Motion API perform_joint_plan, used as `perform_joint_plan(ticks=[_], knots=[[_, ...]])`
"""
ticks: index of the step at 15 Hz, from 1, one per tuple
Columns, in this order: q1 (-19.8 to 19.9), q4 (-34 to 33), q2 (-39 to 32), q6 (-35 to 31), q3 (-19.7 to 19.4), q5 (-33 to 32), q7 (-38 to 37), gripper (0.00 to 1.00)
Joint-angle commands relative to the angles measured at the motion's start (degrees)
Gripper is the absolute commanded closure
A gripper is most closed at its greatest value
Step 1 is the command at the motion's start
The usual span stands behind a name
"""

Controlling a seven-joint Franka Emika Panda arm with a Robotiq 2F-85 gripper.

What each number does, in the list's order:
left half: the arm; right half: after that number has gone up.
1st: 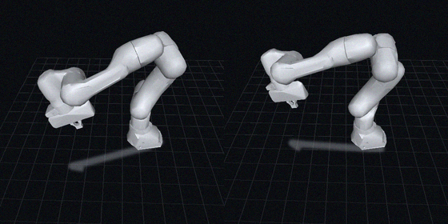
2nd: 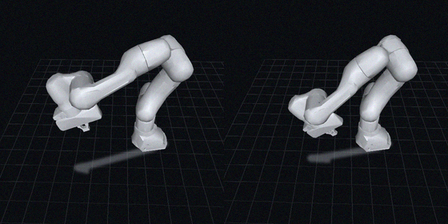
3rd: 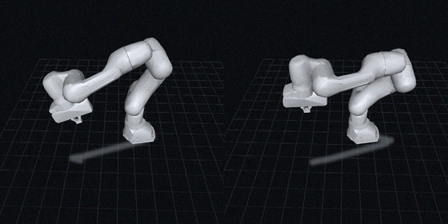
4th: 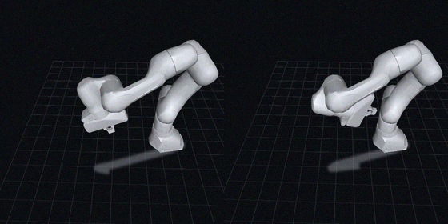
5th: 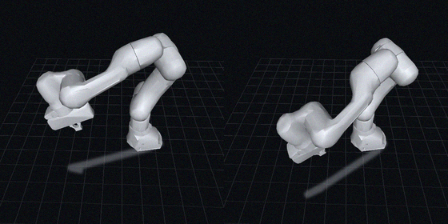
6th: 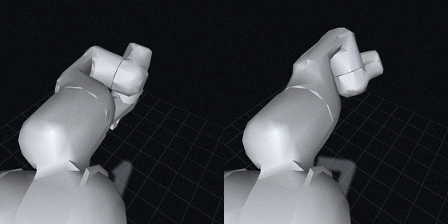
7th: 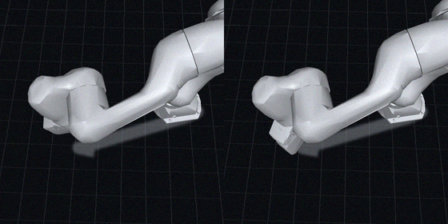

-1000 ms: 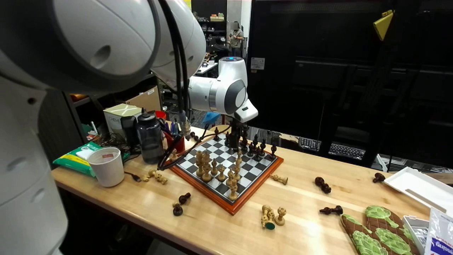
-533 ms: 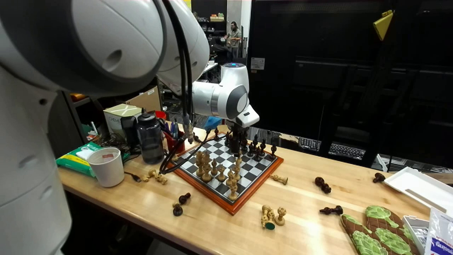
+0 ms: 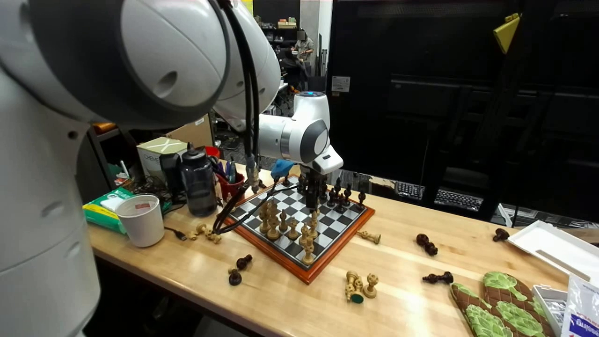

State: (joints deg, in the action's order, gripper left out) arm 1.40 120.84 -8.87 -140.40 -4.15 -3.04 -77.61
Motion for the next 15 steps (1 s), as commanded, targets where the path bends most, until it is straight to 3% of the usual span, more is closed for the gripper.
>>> perform_joint_plan(ticks=[1, 8, 15], knots=[[-0.1, -0.4, 0.0, 1.1, -0.3, 1.7, 1.6, 0.46], [0.0, -1.0, -0.4, 1.0, -0.3, 2.6, 2.0, 0.99], [0.0, -0.6, 1.3, 0.5, -0.5, 3.0, 2.4, 0.97]])
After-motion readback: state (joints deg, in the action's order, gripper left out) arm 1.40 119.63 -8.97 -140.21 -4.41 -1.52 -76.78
